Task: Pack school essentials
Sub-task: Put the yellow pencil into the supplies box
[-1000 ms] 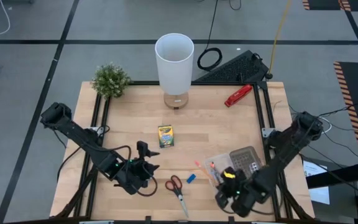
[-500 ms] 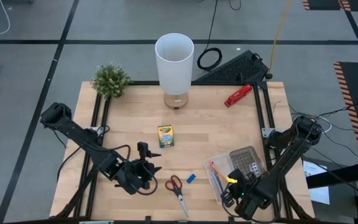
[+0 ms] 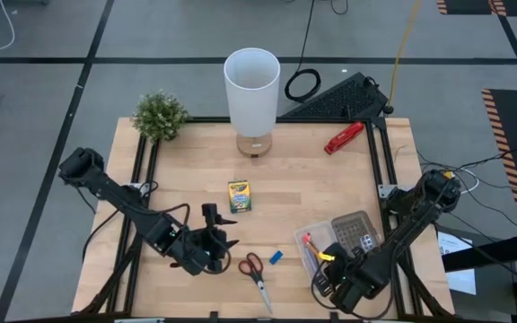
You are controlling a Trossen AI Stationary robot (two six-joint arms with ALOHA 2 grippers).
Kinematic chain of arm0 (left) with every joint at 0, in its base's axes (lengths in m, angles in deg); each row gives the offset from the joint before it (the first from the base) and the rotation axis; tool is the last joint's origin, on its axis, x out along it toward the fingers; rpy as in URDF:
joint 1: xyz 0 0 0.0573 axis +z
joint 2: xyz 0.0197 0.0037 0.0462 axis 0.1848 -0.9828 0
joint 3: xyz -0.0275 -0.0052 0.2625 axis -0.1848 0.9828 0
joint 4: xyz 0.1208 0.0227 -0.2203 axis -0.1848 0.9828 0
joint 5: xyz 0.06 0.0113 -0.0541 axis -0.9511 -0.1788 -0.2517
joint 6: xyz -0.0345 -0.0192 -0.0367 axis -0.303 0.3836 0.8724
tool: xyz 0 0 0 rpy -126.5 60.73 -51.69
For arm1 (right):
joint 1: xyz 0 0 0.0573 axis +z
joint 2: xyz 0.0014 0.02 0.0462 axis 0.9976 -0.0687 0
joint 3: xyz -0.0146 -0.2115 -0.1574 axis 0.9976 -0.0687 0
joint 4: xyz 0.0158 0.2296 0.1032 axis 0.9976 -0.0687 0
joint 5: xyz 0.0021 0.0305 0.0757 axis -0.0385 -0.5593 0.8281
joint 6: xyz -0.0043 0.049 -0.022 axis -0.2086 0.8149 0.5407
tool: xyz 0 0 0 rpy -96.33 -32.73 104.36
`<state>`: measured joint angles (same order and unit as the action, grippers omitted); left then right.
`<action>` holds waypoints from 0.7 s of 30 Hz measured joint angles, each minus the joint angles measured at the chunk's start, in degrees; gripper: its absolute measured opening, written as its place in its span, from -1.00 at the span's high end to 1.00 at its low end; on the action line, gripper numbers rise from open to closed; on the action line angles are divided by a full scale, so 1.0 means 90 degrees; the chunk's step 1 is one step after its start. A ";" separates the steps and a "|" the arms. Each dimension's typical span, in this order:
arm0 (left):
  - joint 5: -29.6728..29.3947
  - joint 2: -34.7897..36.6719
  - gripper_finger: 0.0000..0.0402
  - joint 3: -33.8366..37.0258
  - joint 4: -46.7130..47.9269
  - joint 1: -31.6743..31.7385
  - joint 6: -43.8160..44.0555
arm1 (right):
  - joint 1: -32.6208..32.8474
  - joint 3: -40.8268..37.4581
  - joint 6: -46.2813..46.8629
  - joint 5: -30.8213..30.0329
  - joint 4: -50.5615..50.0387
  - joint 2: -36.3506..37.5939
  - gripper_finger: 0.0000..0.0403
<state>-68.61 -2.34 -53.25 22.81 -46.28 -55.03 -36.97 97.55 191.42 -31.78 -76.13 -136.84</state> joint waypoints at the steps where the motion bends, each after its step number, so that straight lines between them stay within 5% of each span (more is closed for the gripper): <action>1: 0.0036 0.0000 -0.25 0.0000 -0.0002 0.0012 0.0042 | -0.0035 0.0000 -0.0100 -0.0007 0.0010 0.0000 0.53; 8: 0.0252 0.0000 -0.25 0.0000 0.0009 0.0041 0.0417 | -0.0155 0.0000 -0.0782 -0.0193 0.0032 0.0020 0.27; 11: 0.0253 0.0000 -0.25 0.0000 0.0014 0.0007 0.0512 | -0.0145 0.0000 -0.0829 0.0221 0.0079 0.0040 0.25; 21: 0.0274 0.0000 -0.25 0.0005 0.0013 0.0018 0.0486 | 0.0011 0.0000 -0.0856 0.0788 0.0105 0.0053 0.55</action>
<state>-66.15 -2.34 -53.21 22.93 -46.12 -50.66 -36.87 97.55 183.72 -24.70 -75.18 -136.35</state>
